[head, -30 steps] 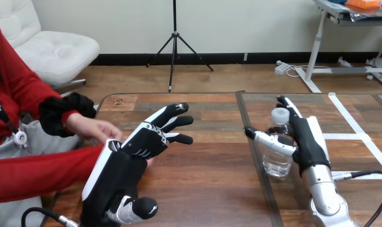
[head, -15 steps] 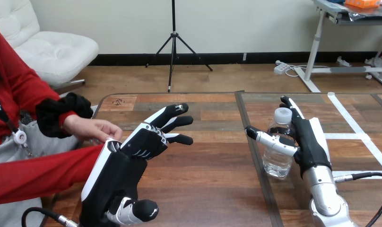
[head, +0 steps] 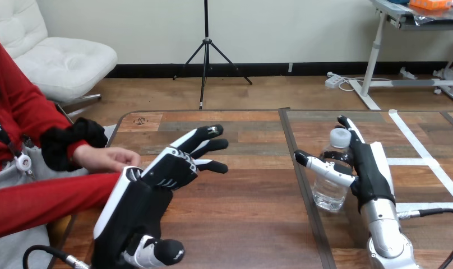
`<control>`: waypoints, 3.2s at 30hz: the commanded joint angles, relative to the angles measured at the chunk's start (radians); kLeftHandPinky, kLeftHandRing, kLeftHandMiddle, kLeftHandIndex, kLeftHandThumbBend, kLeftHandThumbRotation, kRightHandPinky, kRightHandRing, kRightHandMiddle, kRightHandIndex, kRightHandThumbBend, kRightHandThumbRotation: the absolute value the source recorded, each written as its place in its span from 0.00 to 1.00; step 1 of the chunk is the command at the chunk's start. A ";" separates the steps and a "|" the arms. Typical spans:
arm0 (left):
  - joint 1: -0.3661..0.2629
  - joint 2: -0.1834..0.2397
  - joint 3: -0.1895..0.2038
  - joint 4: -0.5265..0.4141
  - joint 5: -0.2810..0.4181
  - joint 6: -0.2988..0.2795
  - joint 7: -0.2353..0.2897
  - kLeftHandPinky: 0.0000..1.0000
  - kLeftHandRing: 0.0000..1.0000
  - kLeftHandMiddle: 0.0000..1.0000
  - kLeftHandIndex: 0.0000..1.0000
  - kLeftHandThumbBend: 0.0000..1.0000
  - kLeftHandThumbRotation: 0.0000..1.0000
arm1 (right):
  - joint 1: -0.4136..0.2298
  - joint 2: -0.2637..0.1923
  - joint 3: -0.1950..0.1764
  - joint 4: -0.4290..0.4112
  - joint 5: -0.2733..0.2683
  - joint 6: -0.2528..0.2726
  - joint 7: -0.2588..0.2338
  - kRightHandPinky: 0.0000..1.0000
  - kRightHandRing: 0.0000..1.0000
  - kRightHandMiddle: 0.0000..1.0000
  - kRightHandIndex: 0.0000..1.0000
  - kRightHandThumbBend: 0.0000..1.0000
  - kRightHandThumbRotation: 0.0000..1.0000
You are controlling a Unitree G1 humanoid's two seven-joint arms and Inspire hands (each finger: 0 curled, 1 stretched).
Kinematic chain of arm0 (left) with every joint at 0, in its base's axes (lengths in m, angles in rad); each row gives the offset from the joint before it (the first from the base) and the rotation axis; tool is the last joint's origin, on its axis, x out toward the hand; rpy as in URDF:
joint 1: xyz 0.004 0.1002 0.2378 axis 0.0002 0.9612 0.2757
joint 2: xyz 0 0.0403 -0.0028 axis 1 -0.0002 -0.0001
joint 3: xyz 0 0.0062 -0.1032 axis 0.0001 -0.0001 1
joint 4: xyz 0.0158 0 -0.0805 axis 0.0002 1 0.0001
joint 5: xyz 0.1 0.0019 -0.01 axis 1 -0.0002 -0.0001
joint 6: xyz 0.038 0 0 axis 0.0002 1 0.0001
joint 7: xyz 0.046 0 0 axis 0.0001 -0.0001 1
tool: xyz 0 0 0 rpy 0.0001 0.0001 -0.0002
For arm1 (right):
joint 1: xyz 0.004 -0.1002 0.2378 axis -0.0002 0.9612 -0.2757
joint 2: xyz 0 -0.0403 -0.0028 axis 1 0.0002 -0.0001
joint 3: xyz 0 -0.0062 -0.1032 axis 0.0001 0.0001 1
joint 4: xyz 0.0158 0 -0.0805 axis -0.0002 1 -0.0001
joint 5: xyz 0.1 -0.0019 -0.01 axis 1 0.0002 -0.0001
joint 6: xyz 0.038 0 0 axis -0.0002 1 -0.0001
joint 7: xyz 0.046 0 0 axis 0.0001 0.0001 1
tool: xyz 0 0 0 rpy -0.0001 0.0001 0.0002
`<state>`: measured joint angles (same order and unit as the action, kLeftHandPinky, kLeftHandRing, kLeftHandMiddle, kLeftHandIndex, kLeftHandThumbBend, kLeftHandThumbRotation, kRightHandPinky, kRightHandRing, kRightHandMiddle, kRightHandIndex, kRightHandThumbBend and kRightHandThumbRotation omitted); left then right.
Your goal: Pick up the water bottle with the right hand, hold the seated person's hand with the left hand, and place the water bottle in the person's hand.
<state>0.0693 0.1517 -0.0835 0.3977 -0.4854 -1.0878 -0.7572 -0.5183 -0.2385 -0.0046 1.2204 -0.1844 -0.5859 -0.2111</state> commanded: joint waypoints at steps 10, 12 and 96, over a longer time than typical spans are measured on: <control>-0.026 0.015 0.041 -0.052 -0.038 0.003 -0.014 0.69 0.83 0.88 0.85 0.96 0.76 | -0.004 0.043 0.006 0.048 -0.007 0.049 -0.004 0.90 0.92 0.92 0.94 1.00 0.38; -0.021 0.014 0.044 -0.058 -0.037 0.010 -0.012 0.68 0.83 0.87 0.85 0.96 0.75 | -0.004 0.045 0.003 0.049 -0.004 0.051 -0.005 0.90 0.92 0.92 0.94 1.00 0.37; 0.057 0.031 0.137 -0.169 -0.062 0.135 -0.071 0.70 0.83 0.87 0.86 0.99 0.69 | 0.002 0.108 -0.095 0.091 0.049 0.052 -0.122 0.44 0.49 0.52 0.52 0.89 0.00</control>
<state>0.1703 0.1648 0.0441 0.2598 -0.5433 -0.9433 -0.8154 -0.5075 -0.1591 -0.0946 1.2918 -0.1395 -0.5259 -0.3475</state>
